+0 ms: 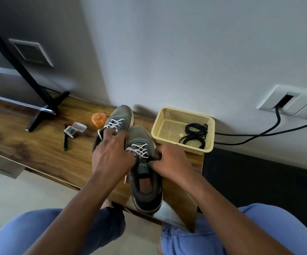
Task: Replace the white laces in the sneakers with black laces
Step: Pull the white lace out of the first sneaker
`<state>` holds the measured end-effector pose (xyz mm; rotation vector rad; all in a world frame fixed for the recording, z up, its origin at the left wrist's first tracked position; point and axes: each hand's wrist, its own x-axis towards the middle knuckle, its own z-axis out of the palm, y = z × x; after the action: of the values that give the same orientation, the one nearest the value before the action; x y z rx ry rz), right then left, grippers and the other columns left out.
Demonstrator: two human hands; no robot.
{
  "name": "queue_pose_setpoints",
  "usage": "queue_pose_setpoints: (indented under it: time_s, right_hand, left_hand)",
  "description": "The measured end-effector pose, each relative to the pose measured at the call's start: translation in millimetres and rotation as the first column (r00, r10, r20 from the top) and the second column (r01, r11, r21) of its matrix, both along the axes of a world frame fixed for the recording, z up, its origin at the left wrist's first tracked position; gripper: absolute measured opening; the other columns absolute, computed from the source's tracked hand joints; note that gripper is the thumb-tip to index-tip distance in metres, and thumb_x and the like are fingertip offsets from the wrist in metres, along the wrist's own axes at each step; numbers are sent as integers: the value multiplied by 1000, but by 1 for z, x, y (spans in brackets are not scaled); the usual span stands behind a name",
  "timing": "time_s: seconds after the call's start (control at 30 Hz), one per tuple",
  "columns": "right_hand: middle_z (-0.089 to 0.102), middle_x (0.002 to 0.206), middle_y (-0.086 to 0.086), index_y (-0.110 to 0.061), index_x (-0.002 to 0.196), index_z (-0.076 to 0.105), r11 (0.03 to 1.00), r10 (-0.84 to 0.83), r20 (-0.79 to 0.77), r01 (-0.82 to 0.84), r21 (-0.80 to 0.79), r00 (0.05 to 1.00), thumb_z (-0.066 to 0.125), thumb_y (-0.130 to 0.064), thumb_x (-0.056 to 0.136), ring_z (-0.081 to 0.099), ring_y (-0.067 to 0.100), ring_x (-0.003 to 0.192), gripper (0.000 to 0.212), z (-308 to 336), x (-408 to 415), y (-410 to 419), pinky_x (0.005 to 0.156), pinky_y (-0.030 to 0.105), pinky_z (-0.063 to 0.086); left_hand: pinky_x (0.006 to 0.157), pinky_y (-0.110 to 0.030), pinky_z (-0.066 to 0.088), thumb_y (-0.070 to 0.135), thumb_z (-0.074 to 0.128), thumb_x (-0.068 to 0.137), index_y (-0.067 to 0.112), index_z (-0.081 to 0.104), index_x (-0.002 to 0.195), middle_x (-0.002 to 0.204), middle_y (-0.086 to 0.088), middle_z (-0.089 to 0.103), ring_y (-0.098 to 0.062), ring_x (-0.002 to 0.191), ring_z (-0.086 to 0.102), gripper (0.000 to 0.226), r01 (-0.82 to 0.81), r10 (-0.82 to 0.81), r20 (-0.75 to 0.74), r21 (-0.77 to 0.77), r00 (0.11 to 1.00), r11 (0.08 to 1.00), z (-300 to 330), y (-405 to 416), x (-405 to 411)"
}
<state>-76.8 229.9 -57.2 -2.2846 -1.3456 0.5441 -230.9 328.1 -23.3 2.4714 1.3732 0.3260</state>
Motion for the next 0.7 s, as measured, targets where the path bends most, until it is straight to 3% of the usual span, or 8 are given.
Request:
queue_pose_setpoints:
  time_s: [0.07,0.17,0.43,0.53,0.7]
  right_hand:
    - [60,63,6,-9,68,59,1000,22,-6,-22,1,1000,73,-30,74,62,32,70,26,1,-1,1,58,36,48]
    - [56,60,4,-13,60,52,999,39,-11,-38,30,999,75,-38,78,60,29,66,39,1,-3,-1,56,36,43]
    - [56,61,4,-14,60,52,998,32,-14,-31,53,999,72,-35,82,61,30,67,37,6,-6,-4,58,37,45]
    - [58,62,4,-11,63,55,998,25,-31,-24,51,999,72,-37,82,62,30,68,36,7,-6,-4,58,38,46]
    - [46,55,1,-13,56,45,998,54,-15,-53,38,998,73,-38,82,58,31,64,45,6,-7,-2,54,36,38]
  left_hand:
    - [75,-33,48,27,70,78,36,71,118,128,7,51,-23,111,57,41,153,-152,-10,91,988,984,6,-4,3]
    - [72,-37,56,35,75,80,35,77,105,121,14,54,-19,112,48,24,307,-291,-137,115,947,945,2,-12,8]
    - [69,-37,52,33,81,81,25,77,83,97,12,67,-20,96,53,9,207,-195,-74,243,978,948,-10,-8,8]
    - [77,-40,53,36,85,76,33,79,89,103,11,66,-23,98,54,14,235,-235,-28,223,972,946,-9,-6,7]
    - [84,-43,48,45,84,74,36,78,95,107,13,63,-23,103,53,23,243,-215,-149,212,965,947,-14,-10,12]
